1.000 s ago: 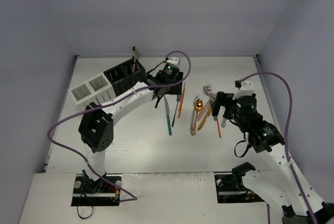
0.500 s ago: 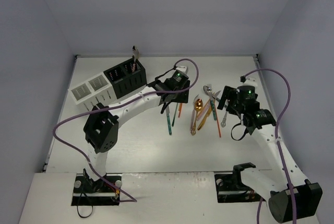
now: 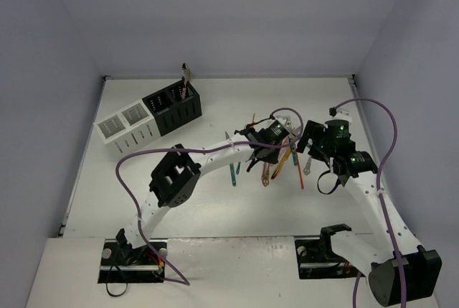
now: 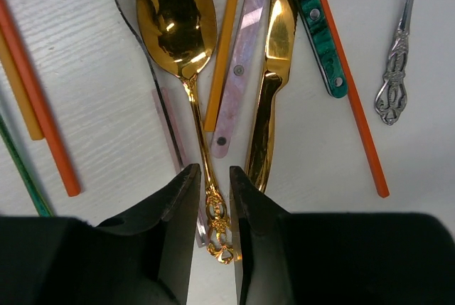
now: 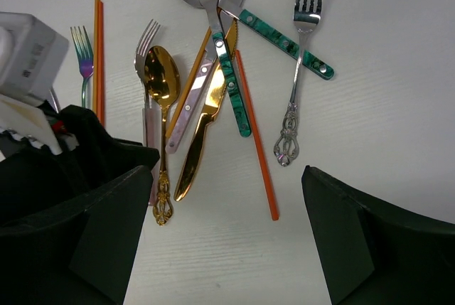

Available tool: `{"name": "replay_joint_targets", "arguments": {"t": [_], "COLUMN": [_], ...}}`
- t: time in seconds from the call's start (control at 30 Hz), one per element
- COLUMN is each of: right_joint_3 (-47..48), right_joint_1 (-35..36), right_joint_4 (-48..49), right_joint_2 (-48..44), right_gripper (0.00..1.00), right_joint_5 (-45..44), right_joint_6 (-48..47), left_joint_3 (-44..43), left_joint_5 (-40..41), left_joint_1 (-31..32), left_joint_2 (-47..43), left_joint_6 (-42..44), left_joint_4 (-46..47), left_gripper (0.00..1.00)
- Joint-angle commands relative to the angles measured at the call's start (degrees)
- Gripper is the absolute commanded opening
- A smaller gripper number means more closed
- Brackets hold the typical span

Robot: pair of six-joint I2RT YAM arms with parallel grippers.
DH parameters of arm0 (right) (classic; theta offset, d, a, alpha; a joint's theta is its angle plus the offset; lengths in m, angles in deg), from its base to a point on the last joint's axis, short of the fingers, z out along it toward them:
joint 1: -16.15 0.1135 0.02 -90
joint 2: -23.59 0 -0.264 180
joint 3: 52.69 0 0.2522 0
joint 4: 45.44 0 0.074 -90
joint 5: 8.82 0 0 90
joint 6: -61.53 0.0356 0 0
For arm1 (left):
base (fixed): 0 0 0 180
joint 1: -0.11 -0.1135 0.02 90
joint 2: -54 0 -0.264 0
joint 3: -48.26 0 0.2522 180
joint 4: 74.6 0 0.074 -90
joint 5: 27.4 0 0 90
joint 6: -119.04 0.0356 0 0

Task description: Sort the eating utensils into containers

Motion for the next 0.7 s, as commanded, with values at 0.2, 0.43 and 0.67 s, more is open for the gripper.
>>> {"name": "replay_joint_targets", "arguments": {"t": [0.2,0.43,0.67], "right_joint_3": [-0.3,-0.7,-0.9], "right_joint_1": [-0.8,-1.0,-1.1], "right_joint_4": [1.4,1.1,1.0], "right_joint_2": [-1.9,-2.7,-3.0], "right_gripper": [0.84,0.85,0.85], "right_joint_5": [1.4,1.4,3.5], "right_joint_6": [0.2,-0.1,-0.2], "left_joint_3": [-6.6,-6.8,-6.7], "left_joint_5": [4.8,5.2,8.4], "left_joint_1": [0.1,0.1,-0.2], "left_joint_2": [2.9,5.0,3.2], "left_joint_6": [0.5,1.1,2.1], "left_joint_4": [-4.5,-6.3,-7.5], "left_gripper": [0.20,0.21,0.21]}}
